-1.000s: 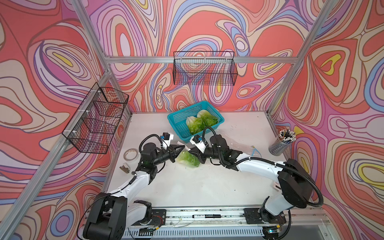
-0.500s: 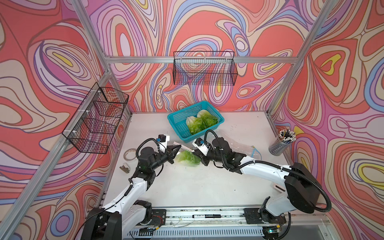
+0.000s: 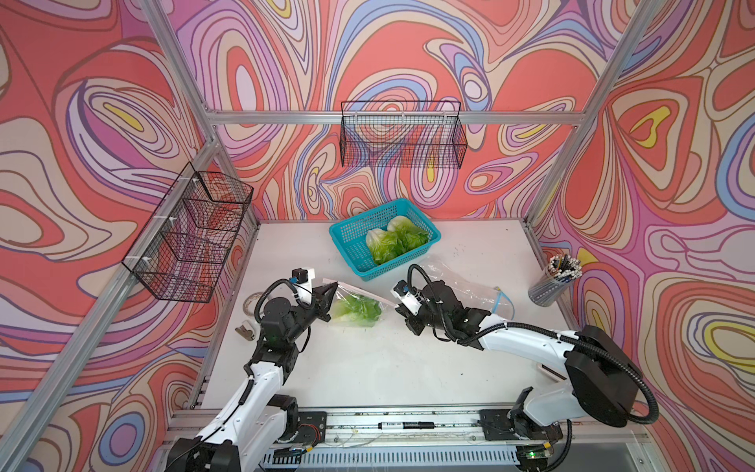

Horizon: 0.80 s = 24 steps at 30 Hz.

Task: Open the zip-top bag and take out the chinese cabbages
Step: Unzip the zipper on the zipper food storage bag.

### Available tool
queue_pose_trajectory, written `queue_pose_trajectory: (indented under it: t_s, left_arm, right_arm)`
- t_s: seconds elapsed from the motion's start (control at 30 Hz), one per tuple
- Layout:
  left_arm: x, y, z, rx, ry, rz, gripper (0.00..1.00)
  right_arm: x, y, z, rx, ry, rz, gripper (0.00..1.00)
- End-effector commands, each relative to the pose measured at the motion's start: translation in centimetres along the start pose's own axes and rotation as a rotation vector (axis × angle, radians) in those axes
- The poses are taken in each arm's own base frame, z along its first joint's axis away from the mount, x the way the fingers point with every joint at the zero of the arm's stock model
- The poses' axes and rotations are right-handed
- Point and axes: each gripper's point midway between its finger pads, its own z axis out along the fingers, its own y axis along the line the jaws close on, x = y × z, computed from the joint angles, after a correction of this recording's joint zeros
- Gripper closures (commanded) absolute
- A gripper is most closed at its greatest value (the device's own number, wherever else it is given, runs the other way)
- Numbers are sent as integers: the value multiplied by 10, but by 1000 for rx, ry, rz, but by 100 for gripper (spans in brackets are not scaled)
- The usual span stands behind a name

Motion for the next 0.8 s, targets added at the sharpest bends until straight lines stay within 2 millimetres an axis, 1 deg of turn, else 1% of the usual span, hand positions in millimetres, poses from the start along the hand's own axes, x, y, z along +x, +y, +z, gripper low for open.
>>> queue_pose_trajectory:
  t_s: [0.0,0.07,0.17,0.4,0.57,0.77]
  left_arm:
    - [-30,10,-6,-61,-120,44,100]
    - [-30,6,-5,-39,-119,48,100]
    - [-30,-6,-3,32,-114,42,100]
    - [-20,-27,2,199,-82,3,100]
    - [-16,-35,5,268,-70,-25,100]
    - [-9,-37,8,288,-32,-29,96]
  right_arm:
    - [36,-15,-6,63,118,38,100]
    - [34,-15,-5,56,106,43,100]
    - [29,-8,-4,17,71,52,100]
    - [5,-1,-3,-34,-66,71,100]
    - [-8,3,-2,-62,-134,88,100]
    - [-16,6,1,-90,-190,121,100]
